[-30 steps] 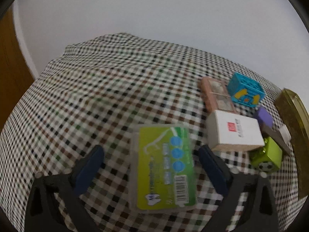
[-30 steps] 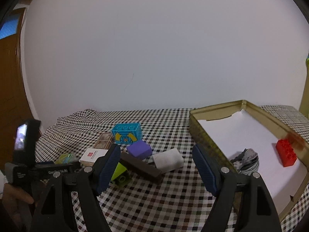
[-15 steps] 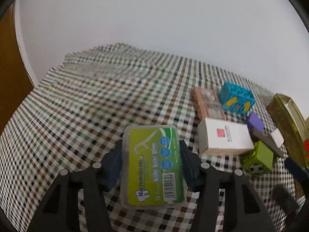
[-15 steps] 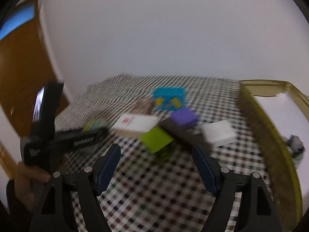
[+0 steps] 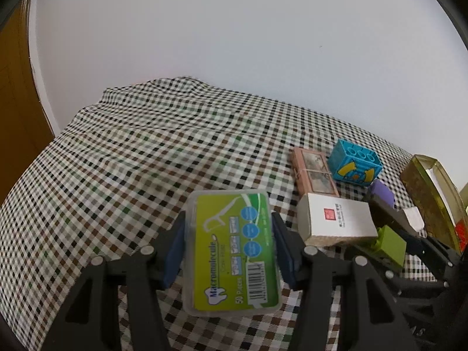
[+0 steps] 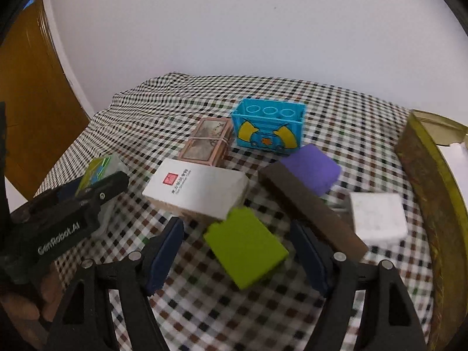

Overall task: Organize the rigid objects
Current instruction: 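Grasp the lime-green soccer-ball block with the right gripper while the left holds the case, then carry both items to the tray and set the lime block on the red brick, then lower the green toothpick case into the tray and open the left gripper, then withdraw both grippers from the tray toward the remaining table items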

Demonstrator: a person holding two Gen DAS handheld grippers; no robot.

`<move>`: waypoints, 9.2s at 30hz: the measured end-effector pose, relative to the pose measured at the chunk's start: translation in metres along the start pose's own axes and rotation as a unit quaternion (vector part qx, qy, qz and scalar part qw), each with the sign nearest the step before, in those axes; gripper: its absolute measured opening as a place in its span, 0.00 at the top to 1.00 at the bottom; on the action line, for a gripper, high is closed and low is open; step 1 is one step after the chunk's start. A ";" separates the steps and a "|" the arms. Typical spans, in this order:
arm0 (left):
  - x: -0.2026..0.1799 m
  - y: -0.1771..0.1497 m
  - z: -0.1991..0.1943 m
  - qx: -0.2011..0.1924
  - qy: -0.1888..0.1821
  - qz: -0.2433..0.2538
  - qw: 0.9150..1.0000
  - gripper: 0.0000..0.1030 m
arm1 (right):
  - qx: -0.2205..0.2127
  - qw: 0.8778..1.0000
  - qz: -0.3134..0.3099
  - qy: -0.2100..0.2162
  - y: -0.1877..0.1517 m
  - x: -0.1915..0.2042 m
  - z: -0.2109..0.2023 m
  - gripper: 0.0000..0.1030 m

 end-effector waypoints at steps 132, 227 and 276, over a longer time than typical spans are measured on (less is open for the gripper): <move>-0.355 -0.059 -0.060 -0.091 -0.198 0.282 0.934 0.48 | -0.199 0.940 0.096 -0.261 -0.041 -0.239 -0.175 0.56; -0.238 -0.031 -0.071 -0.204 -0.082 0.171 0.961 0.01 | -0.408 0.826 0.200 -0.334 -0.095 -0.200 -0.230 0.08; -0.021 0.021 -0.003 -0.102 0.093 0.057 0.989 0.01 | -0.134 0.986 0.032 -0.099 0.012 -0.048 -0.035 0.45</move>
Point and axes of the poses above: each gripper's, at about its wrist camera, not at the fingertips, and z roughly the way its jaws point, x to its left, y to its top, the point moved 2 cm from there along z, roughly the way its jaws point, and after that the axes turned 4 degrees about z, right-handed, at the moved point
